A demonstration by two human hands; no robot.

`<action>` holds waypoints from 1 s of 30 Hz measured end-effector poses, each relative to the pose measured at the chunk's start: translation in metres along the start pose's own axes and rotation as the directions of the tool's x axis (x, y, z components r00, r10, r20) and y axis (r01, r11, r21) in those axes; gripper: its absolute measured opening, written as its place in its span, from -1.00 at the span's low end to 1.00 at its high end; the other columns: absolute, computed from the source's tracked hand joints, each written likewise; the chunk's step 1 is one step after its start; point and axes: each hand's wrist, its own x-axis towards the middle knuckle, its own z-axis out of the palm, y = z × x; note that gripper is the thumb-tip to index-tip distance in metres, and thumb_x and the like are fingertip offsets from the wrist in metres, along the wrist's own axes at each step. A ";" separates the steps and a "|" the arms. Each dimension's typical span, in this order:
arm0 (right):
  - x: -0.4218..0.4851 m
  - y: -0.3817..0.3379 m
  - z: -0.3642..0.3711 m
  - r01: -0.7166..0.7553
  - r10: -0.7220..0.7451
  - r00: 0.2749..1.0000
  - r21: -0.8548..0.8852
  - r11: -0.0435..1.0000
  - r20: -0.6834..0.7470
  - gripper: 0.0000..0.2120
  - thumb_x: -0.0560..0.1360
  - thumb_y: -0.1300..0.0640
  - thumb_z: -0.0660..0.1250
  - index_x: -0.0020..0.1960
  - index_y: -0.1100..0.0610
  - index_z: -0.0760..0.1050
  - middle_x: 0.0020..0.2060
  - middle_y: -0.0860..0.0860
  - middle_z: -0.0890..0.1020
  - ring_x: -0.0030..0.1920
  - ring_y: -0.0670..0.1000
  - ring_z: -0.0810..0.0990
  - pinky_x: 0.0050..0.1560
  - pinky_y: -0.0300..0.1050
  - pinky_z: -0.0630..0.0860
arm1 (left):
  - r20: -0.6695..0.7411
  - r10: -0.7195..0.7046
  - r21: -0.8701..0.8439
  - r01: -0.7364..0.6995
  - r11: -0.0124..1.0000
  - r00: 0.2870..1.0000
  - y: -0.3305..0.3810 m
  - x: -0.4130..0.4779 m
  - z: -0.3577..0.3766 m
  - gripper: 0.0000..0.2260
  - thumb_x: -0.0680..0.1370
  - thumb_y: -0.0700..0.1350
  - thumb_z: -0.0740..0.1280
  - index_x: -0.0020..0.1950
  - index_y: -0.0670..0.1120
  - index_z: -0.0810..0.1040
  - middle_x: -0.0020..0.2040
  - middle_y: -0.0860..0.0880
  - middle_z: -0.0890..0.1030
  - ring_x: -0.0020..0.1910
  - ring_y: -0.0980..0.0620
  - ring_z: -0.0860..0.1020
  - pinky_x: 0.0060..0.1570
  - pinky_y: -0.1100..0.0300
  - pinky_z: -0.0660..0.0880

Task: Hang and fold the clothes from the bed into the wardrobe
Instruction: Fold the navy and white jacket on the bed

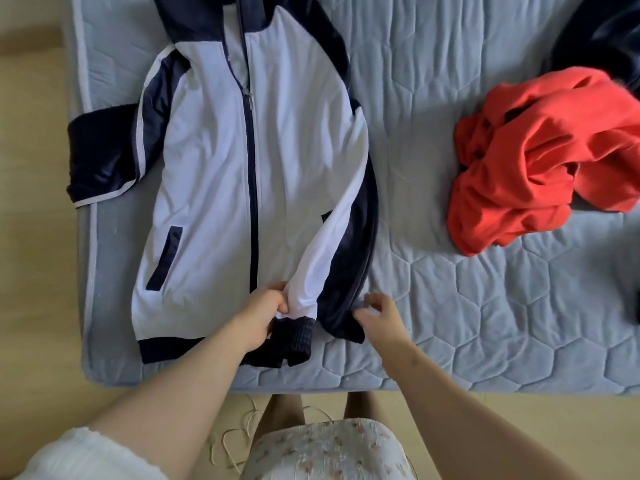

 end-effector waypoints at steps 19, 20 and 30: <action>-0.076 -0.040 -0.037 0.311 -0.237 0.796 0.041 0.950 -0.557 -0.84 0.53 0.15 0.14 -0.22 0.14 0.36 -0.42 -0.04 0.42 -0.38 -0.05 0.37 -0.26 -0.10 0.30 | 0.274 -0.029 0.717 -0.184 0.672 0.961 0.025 -0.073 0.034 -0.59 0.56 -0.30 0.08 0.35 0.02 0.37 0.23 -0.11 0.44 0.01 -0.04 0.46 -0.28 0.28 0.37; -0.085 -0.051 -0.047 0.351 -0.264 0.753 0.029 0.936 -0.602 -0.85 0.54 0.14 0.14 -0.19 0.13 0.38 -0.40 -0.06 0.44 -0.37 -0.11 0.38 -0.29 -0.12 0.29 | 0.283 -0.034 0.721 -0.189 0.666 0.959 0.031 -0.084 0.038 -0.62 0.57 -0.25 0.09 0.34 0.04 0.38 0.23 -0.11 0.45 0.00 -0.02 0.47 -0.26 0.27 0.37; -0.188 -0.151 -0.120 0.621 -0.455 0.477 -0.078 0.780 -0.752 -0.90 0.52 0.11 0.21 -0.14 -0.03 0.47 -0.36 -0.14 0.48 -0.17 0.02 0.44 0.00 -0.02 0.33 | 0.203 0.337 0.451 -0.394 0.801 0.919 0.114 -0.203 0.063 -0.74 0.56 -0.28 0.11 0.14 -0.03 0.46 -0.04 -0.08 0.51 -0.18 -0.01 0.47 -0.32 0.26 0.31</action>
